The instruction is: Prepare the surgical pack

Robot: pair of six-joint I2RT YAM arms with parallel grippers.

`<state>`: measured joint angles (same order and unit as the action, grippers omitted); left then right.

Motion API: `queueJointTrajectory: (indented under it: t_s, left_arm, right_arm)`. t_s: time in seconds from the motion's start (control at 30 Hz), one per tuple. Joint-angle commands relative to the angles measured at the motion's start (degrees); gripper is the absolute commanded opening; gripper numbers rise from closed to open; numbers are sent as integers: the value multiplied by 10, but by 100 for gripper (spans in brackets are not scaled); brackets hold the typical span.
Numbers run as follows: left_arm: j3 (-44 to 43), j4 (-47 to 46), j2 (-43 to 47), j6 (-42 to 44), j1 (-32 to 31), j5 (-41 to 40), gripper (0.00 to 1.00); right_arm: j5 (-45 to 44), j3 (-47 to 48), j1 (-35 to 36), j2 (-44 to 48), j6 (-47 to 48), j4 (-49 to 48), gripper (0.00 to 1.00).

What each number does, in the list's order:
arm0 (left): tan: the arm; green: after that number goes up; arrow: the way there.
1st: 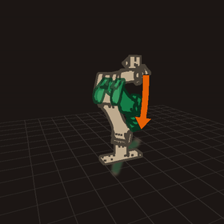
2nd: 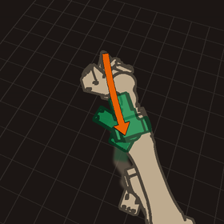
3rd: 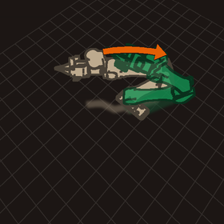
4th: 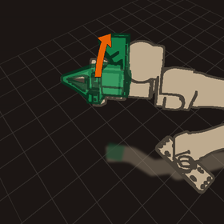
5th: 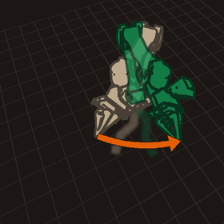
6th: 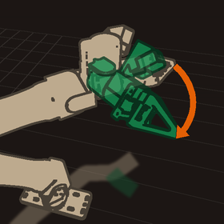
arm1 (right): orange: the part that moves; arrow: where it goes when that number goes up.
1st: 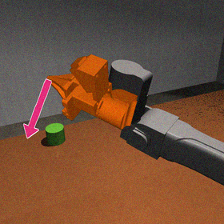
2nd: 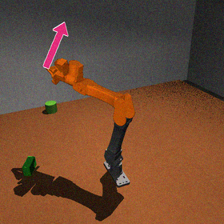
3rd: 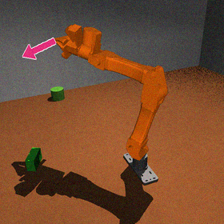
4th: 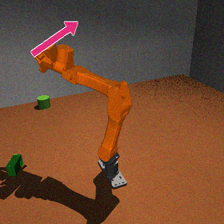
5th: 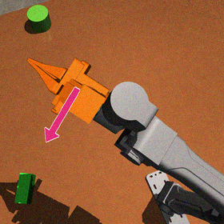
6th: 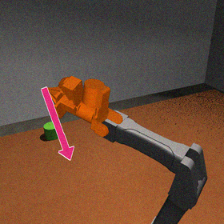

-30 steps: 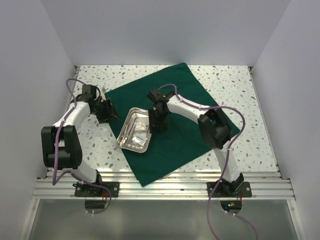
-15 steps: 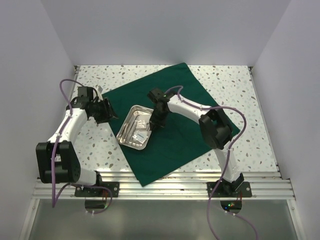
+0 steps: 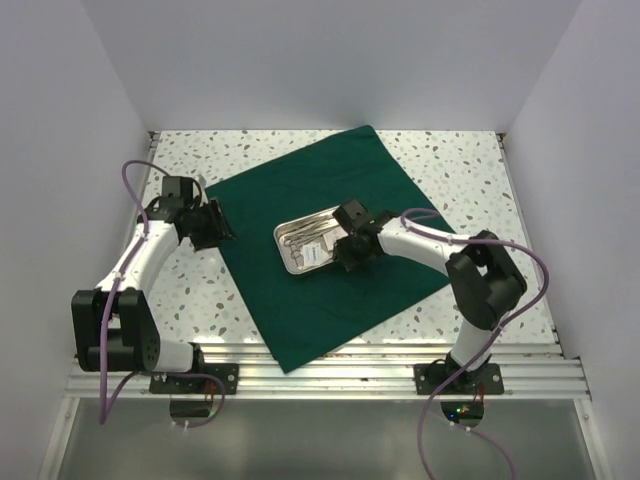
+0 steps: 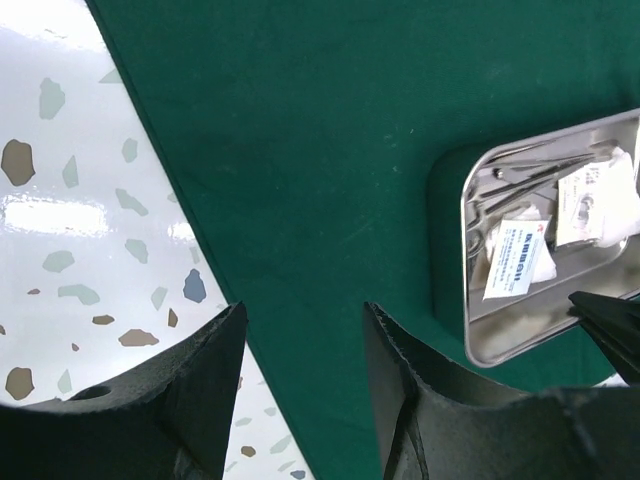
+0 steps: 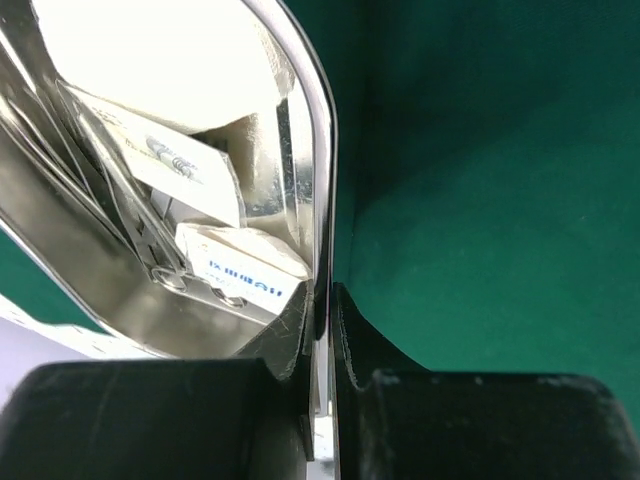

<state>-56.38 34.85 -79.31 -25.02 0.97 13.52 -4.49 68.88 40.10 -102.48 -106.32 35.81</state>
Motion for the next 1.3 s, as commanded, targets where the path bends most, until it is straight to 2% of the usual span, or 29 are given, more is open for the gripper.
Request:
queueJointTrajectory:
  t_s: [0.0, 0.07, 0.2, 0.3, 0.47, 0.6, 0.63, 0.7, 0.73, 0.77, 0.87, 0.93, 0.97, 1.0, 1.03, 1.07, 1.1, 1.13, 1.2, 1.27]
  left_arm:
    - [-14, -15, -6, -14, -5, -15, 54]
    - [-14, -11, -8, -15, -24, -17, 54]
    - [-14, -9, -9, -18, -34, -31, 54]
    - [-13, -7, -12, -20, -40, -31, 54]
    - [-17, -13, -22, -8, -47, -6, 53]
    - [-10, -23, -25, -3, -55, 6, 53]
    - [-2, -32, -25, -3, -58, 14, 53]
    - [4, -37, -30, -3, -62, 19, 52]
    - [4, -38, -32, -2, -64, 23, 52]
    - [5, -39, -35, -1, -64, 22, 51]
    - [4, -44, -41, 0, -65, 23, 46]
    - [3, -44, -47, 0, -65, 24, 41]
    - [-1, -44, -49, 0, -65, 22, 36]
    - [-2, -44, -54, 0, -66, 22, 33]
    - [-6, -44, -58, 0, -66, 20, 31]
    - [-8, -43, -62, 1, -67, 20, 25]
    - [-11, -41, -72, 3, -70, 20, 23]
    - [-21, -38, -79, 5, -73, 15, 20]
    - [-31, -28, -97, 7, -81, 14, 14]
    - [-46, -25, -111, 6, -87, 16, 8]
  right_arm:
    - [-94, -22, 6, 29, -261, -90, 0]
    - [-129, -27, 13, 24, -292, -111, 0]
    - [-174, -27, 45, 3, -417, -139, 0]
    - [-180, -9, 56, -13, -451, -132, 0]
    - [-179, -20, 71, -19, -448, -138, 0]
    - [-177, -48, 71, 3, -428, -146, 25]
    - [-175, -56, 71, 9, -419, -146, 35]
    - [-170, -59, 69, 30, -378, -138, 46]
    - [-167, -60, 69, 39, -367, -124, 55]
    - [-163, -66, 68, 48, -348, -123, 57]
    - [-146, -70, 65, 93, -257, -99, 74]
    - [-133, -59, 47, 131, -133, -51, 85]
    - [-135, -34, 40, 144, -76, -31, 99]
    - [-137, -18, 25, 155, 31, -3, 99]
    - [-140, -3, 18, 164, 85, 44, 99]
    - [-148, 18, 12, 188, 143, 51, 99]
    - [-155, 25, -2, 197, 270, 51, 99]
    - [-148, 33, -13, 202, 337, 55, 99]
    - [-135, 74, -55, 193, 491, 101, 99]
    - [-126, 99, -82, 171, 625, 103, 94]
